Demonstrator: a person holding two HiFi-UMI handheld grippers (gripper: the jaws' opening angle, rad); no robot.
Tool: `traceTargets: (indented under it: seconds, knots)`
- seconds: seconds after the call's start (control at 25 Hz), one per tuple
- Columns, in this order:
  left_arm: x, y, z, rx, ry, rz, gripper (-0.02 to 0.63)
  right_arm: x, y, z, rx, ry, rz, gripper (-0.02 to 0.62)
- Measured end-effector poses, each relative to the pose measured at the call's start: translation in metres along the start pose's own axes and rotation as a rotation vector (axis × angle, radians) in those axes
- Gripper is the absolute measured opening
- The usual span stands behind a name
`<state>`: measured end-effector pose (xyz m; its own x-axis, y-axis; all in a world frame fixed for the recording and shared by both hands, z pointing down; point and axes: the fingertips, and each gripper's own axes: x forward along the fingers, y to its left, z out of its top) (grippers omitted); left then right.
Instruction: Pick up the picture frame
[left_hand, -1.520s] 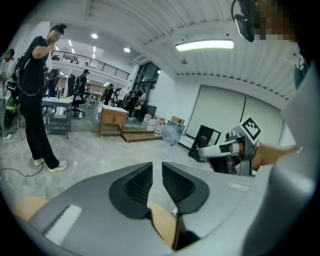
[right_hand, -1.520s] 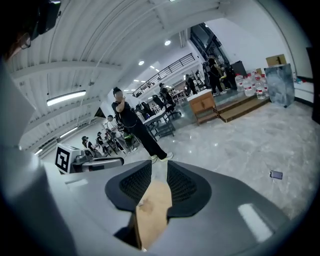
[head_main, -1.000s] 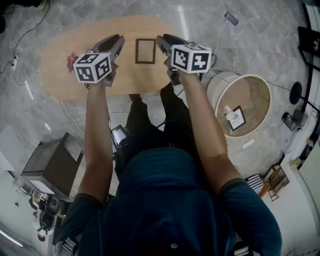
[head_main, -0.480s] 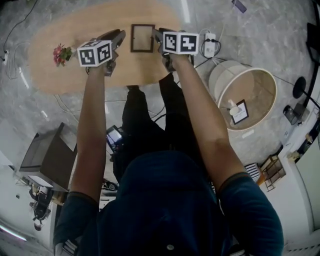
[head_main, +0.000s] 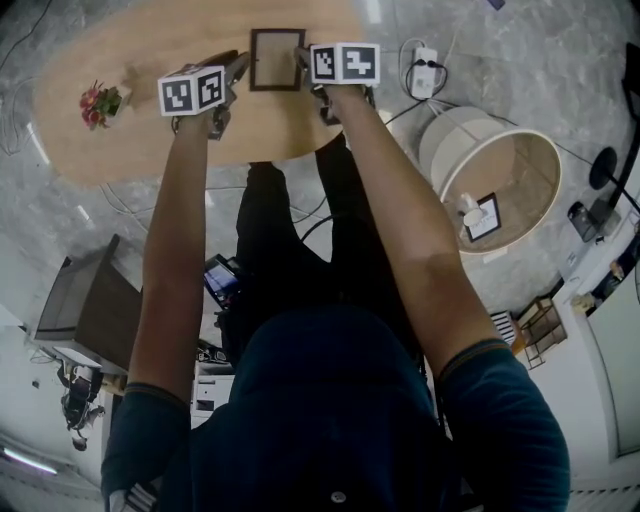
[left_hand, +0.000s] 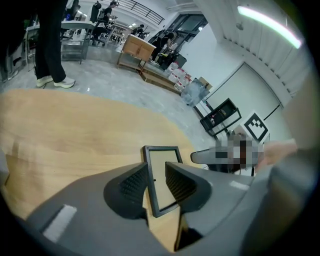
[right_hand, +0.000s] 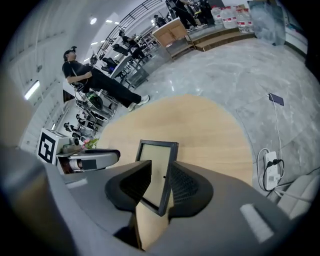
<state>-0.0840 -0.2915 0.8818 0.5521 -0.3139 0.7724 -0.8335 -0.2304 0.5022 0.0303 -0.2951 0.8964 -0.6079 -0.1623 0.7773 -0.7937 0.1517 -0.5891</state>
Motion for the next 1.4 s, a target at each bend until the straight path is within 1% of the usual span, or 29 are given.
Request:
traceTargets:
  seconds: [0.16, 0.36, 0.44, 0.56, 0.6, 0.64, 0.8, 0.88, 1.16, 1.4]
  knots:
    - [0.016, 0.009, -0.009, -0.009, 0.015, 0.008, 0.106, 0.018, -0.007, -0.005, -0.004, 0.022, -0.012, 0.094]
    - [0.032, 0.008, -0.015, -0.008, 0.036, 0.007, 0.115, 0.03, -0.011, -0.01, -0.012, 0.047, -0.019, 0.094]
    - [0.039, 0.008, -0.018, -0.001, 0.056, 0.013, 0.121, 0.034, -0.015, -0.012, -0.016, 0.057, -0.032, 0.094]
    - [0.047, 0.011, -0.027, 0.02, 0.1, 0.039, 0.121, 0.037, -0.02, -0.013, -0.036, 0.064, -0.075, 0.086]
    - [0.048, 0.013, -0.029, 0.028, 0.106, 0.053, 0.107, 0.037, -0.021, -0.013, -0.044, 0.065, -0.086, 0.084]
    - [0.048, 0.015, -0.03, 0.031, 0.107, 0.065, 0.072, 0.036, -0.02, -0.012, -0.049, 0.065, -0.093, 0.082]
    - [0.048, 0.016, -0.03, -0.013, 0.119, 0.061, 0.058, 0.029, -0.015, -0.008, -0.054, 0.052, -0.108, 0.074]
    - [0.047, 0.014, -0.031, -0.013, 0.133, 0.058, 0.058, 0.025, -0.012, -0.005, -0.053, 0.043, -0.111, 0.069]
    - [0.034, 0.007, -0.025, -0.005, 0.104, 0.058, 0.059, 0.013, -0.004, 0.003, -0.049, 0.015, -0.127, 0.064]
    - [0.012, -0.006, 0.0, 0.029, 0.067, 0.06, 0.058, -0.001, 0.006, 0.014, -0.057, -0.016, -0.144, 0.064]
